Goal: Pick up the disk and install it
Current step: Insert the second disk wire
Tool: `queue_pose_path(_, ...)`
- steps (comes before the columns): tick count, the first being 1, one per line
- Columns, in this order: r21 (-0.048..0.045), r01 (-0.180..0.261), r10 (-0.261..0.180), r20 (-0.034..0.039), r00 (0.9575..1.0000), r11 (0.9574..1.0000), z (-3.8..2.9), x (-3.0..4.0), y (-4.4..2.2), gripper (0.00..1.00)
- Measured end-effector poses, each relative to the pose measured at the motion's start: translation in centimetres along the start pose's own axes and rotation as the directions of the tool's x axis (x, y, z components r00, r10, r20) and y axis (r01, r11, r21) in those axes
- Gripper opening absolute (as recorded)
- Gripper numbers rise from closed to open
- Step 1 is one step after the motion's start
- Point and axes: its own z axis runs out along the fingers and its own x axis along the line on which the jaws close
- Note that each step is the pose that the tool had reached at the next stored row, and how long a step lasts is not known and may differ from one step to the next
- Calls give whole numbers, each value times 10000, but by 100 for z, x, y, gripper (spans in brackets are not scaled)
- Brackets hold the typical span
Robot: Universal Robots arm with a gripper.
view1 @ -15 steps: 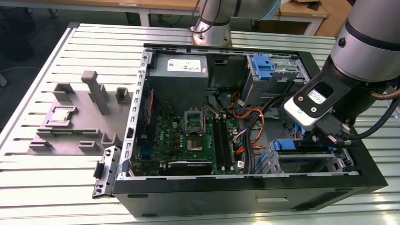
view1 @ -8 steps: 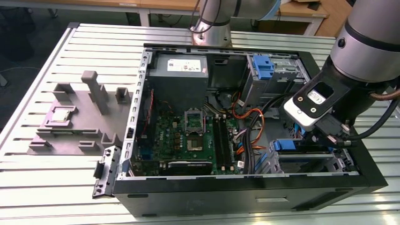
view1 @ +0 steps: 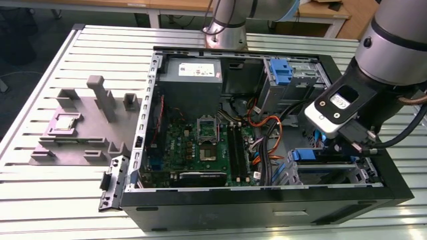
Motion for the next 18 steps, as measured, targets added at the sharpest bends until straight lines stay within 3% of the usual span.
queue_pose_path(6,88,0,0,2,10000,10000,-70,-1,13,23)
queue_pose_path(12,215,-62,62,-10,10000,9998,-88,-1,21,23)
queue_pose_path(16,248,-136,137,-37,9999,9996,-82,-1,29,10)
queue_pose_path(18,266,-192,194,-64,9998,9995,-69,0,28,10)
